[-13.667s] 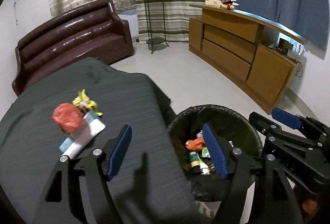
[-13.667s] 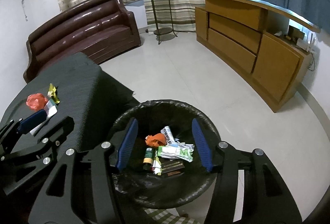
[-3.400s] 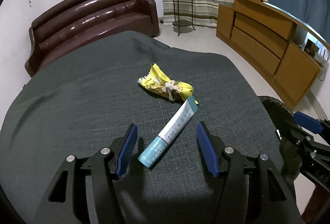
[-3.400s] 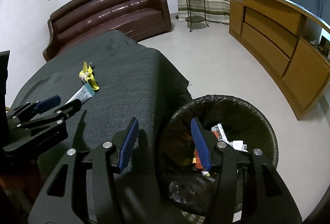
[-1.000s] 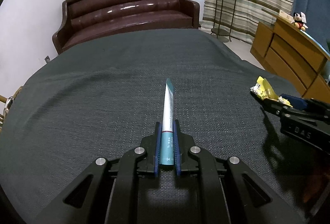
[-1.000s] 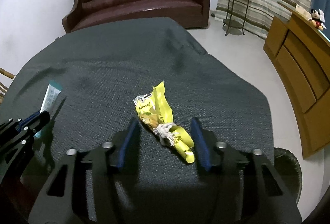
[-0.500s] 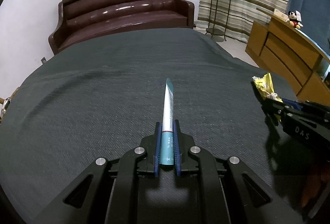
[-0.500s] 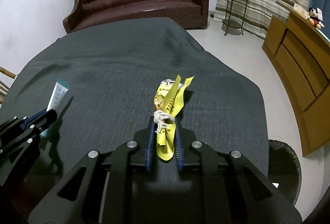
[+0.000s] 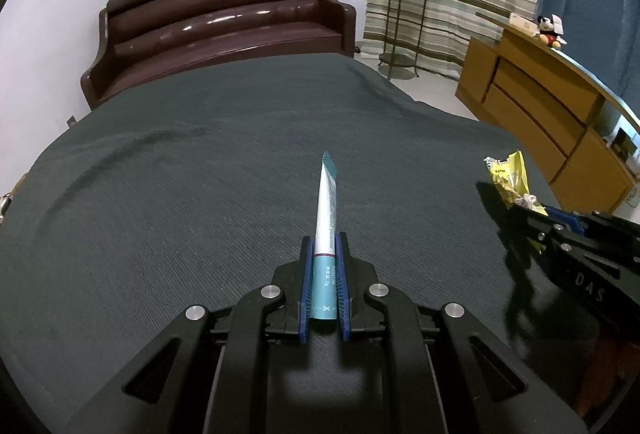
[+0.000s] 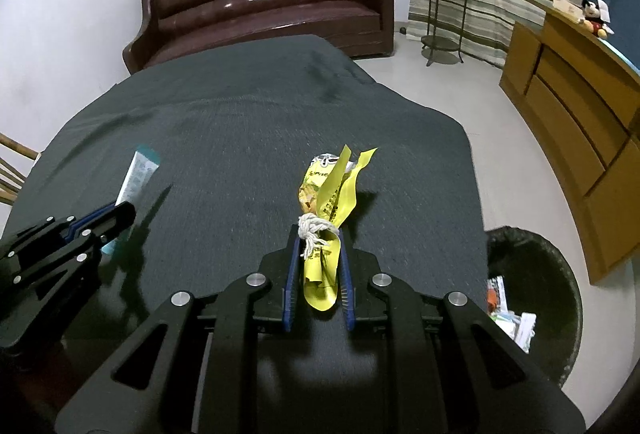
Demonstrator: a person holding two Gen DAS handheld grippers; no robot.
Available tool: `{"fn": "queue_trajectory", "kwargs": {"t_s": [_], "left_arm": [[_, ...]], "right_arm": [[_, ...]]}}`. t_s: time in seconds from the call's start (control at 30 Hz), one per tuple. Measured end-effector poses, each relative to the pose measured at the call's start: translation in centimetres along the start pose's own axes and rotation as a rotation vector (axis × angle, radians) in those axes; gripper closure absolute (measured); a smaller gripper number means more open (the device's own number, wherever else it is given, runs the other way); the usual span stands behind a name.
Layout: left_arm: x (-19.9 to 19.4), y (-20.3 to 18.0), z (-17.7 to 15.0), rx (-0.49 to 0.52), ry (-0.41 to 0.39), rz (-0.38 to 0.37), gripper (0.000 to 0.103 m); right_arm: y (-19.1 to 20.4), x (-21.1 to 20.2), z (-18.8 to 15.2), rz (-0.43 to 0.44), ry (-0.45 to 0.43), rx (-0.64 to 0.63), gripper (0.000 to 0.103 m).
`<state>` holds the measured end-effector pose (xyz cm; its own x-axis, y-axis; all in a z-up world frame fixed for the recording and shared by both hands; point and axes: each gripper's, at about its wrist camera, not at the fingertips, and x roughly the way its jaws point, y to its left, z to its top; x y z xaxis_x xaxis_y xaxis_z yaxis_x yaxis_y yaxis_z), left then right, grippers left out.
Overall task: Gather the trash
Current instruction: 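Carry the toothpaste tube with the left tool while the right tool carries the wrapper to the bin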
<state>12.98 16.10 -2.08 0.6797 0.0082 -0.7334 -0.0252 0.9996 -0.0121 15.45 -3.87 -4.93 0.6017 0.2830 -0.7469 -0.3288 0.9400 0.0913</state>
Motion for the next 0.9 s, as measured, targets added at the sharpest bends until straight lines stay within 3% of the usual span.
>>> {"fn": "queue_trajectory", "kwargs": {"t_s": [0.5,0.9], "left_arm": [[-1.5,-3.7,-1.6,0.043,-0.004,-0.041,0.091],[-2.2,-7.9,-2.0,0.106,-0.015,-0.083,0.091]], "right_arm": [[-1.8,-2.8,-3.3,-0.008,-0.016,0.036,0.086],[-5.6,-5.2,-5.1,-0.052,-0.038,0.089,0.086]]}}
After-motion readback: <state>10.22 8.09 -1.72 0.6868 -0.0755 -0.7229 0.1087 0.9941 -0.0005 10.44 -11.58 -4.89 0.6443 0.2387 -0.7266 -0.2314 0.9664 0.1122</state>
